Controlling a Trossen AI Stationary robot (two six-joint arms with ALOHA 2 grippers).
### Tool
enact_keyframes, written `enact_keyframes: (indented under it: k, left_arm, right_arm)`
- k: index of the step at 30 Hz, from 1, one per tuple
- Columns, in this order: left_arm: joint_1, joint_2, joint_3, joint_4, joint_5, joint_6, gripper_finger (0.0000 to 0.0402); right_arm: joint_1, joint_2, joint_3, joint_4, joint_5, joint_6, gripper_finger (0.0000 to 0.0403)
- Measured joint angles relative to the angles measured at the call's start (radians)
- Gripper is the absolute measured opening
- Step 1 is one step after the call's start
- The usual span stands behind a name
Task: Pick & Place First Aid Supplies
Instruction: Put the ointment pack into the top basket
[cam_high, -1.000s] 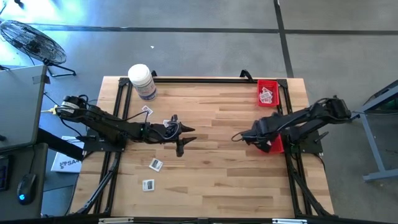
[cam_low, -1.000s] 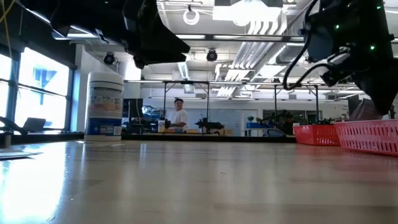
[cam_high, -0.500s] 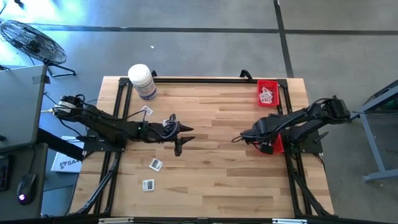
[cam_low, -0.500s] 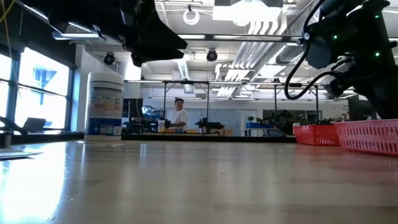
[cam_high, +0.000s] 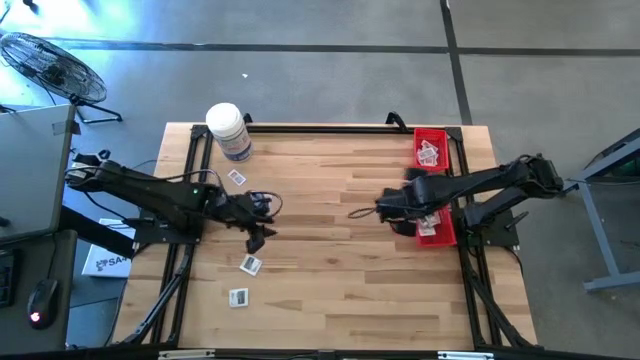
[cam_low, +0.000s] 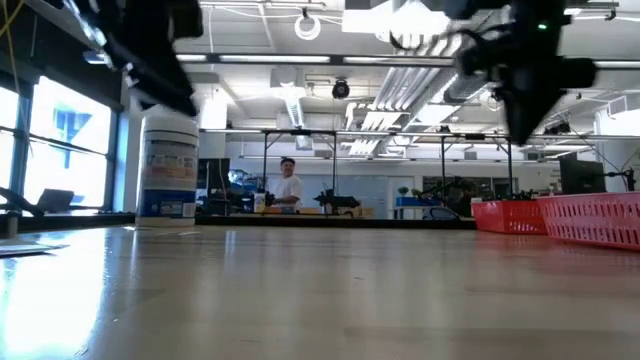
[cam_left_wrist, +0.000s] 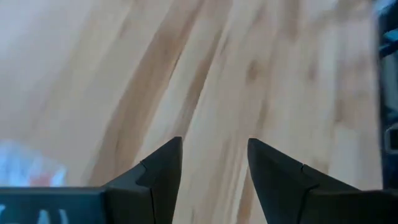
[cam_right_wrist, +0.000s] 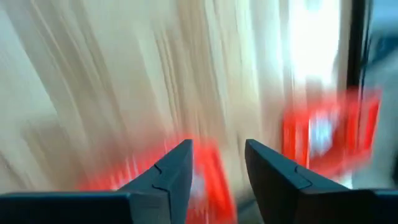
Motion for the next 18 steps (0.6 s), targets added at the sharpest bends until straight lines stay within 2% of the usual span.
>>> enact_keyframes:
  k: [3,5,10,13,18]
  left_arm:
    - [0.000,0.023,0.000,-0.154,0.003,-0.151,0.0179]
    - [0.000,0.044,-0.001,-0.227,-0.025,-0.227,0.0179]
    - [0.008,0.104,-0.001,-0.249,-0.235,-0.339,0.0179]
    - [0.065,0.148,-0.006,-0.202,-0.250,-0.411,0.0179]
    - [0.223,0.244,-0.029,-0.116,-0.225,-0.506,0.0179]
  right_arm:
    - [-0.001,0.000,-0.001,0.267,0.003,-0.168,0.0138]
    - [-0.001,0.000,-0.022,0.455,-0.040,-0.287,0.0138]
    - [-0.001,0.000,-0.089,0.829,-0.206,-0.451,0.0138]
    - [0.000,0.000,-0.115,0.940,-0.243,-0.461,0.0138]
    - [-0.001,0.000,-0.130,0.989,-0.241,-0.474,0.0138]
